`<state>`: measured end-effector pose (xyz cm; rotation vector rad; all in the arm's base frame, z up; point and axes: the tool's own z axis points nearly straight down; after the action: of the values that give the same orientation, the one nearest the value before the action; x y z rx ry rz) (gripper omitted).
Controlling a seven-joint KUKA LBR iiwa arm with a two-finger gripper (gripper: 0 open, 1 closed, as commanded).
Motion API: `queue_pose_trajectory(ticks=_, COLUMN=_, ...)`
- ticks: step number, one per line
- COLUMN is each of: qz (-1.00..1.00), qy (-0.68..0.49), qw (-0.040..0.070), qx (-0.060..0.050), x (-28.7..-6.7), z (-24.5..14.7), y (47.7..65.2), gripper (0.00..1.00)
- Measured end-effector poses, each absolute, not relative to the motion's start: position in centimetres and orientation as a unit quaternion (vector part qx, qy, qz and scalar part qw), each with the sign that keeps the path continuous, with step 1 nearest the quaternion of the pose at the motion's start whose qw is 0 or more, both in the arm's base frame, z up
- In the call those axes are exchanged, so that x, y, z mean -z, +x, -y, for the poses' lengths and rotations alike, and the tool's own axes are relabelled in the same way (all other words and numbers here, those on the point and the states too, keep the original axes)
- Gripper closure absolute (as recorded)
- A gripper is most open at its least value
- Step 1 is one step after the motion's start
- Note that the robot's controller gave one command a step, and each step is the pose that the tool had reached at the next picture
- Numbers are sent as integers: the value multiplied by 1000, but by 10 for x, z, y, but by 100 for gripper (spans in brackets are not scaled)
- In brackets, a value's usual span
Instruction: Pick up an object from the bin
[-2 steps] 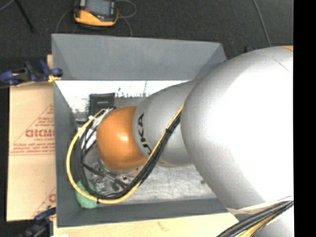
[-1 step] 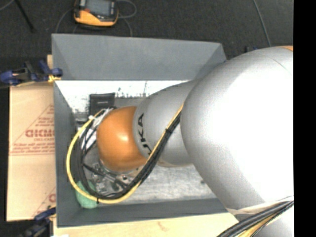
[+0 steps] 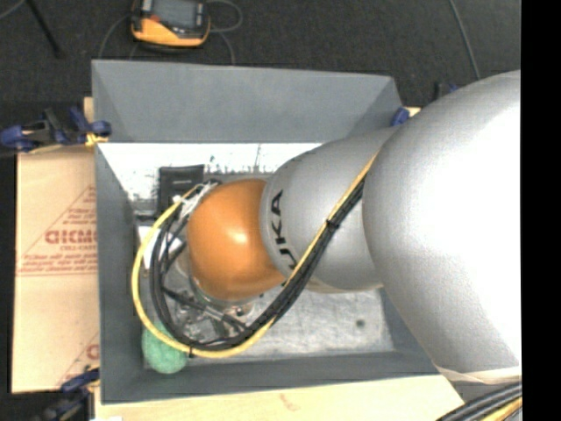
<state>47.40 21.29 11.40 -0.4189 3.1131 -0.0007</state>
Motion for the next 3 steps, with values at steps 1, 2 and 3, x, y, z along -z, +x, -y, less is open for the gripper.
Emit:
queue_pose_trajectory(ticks=1, qz=-991, qy=-137, qw=4, qx=-1, x=-135, z=-218, y=482, gripper=100)
queue_pose_trajectory(ticks=2, qz=-992, qy=-129, qw=0, qx=-1, x=-127, z=-220, y=480, gripper=100)
queue_pose_trajectory(ticks=3, qz=-992, qy=-125, qw=1, qx=-1, x=-138, z=-218, y=483, gripper=100)
